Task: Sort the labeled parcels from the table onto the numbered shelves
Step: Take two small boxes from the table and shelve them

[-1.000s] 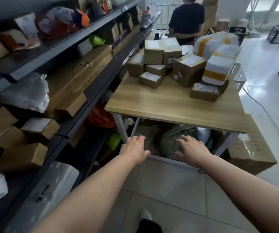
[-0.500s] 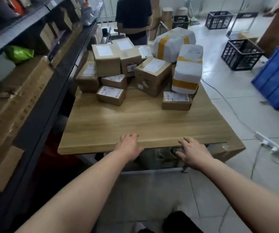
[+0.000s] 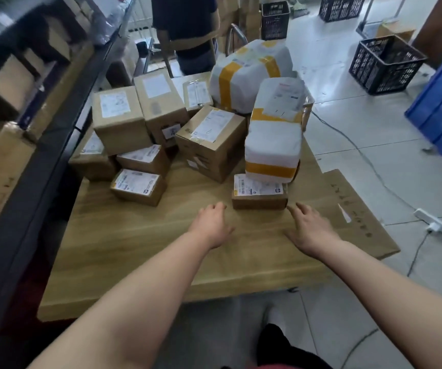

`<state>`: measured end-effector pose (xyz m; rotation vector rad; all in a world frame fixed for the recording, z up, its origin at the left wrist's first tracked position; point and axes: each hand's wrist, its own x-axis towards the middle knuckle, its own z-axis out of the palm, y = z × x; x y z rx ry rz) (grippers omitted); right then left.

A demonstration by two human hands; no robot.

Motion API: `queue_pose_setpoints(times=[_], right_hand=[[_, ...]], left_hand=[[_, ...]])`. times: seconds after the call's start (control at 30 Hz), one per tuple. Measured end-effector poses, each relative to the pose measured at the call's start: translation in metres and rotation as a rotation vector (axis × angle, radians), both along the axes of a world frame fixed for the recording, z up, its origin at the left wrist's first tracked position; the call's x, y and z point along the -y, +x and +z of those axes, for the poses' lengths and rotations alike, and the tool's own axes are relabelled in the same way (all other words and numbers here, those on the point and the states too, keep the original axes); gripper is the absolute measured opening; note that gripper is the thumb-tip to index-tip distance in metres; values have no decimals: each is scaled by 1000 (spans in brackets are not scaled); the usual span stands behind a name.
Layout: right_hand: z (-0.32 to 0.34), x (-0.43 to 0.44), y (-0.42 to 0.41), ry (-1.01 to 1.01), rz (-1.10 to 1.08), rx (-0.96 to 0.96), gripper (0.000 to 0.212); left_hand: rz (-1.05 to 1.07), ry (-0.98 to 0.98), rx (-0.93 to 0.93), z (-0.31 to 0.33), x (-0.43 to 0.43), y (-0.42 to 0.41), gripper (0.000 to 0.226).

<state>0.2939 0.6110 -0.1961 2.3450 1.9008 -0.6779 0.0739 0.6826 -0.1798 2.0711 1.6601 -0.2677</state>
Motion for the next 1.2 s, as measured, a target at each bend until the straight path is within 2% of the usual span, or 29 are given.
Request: queue_pose_setpoints(times=[0.2, 0.3, 0.37, 0.53, 0.7, 0.77, 0.87, 0.93, 1.07, 1.2], right_hand=[[-13, -39, 18, 46, 16, -88, 79], [-19, -46, 15, 54, 69, -111, 74], [-20, -44, 9, 71, 77, -111, 69], [-15, -36, -21, 76, 130, -147, 63], [-14, -30, -75, 19, 334, -174, 67], [-13, -36, -95, 21, 381, -150, 61], [-7, -55, -119, 149, 418, -90, 43], [-1, -70, -131, 218, 417, -46, 44], [5, -99, -152, 74, 466, 77, 62], [-3, -115, -171, -82, 454, 68, 67]], left_hand=[[98, -81, 52, -21, -30, 37, 66], [129, -103, 117, -27, -41, 40, 72], [179, -95, 158, -28, -46, 35, 65], [228, -48, 119, -28, -54, -5, 47], [255, -26, 69, -26, -57, -55, 50], [265, -26, 76, -27, -58, -74, 53], [256, -30, 98, -28, -58, -98, 59], [267, -23, 116, -27, -58, -112, 59], [312, 14, 122, -24, -63, -138, 61], [335, 57, 66, -18, -73, -163, 57]])
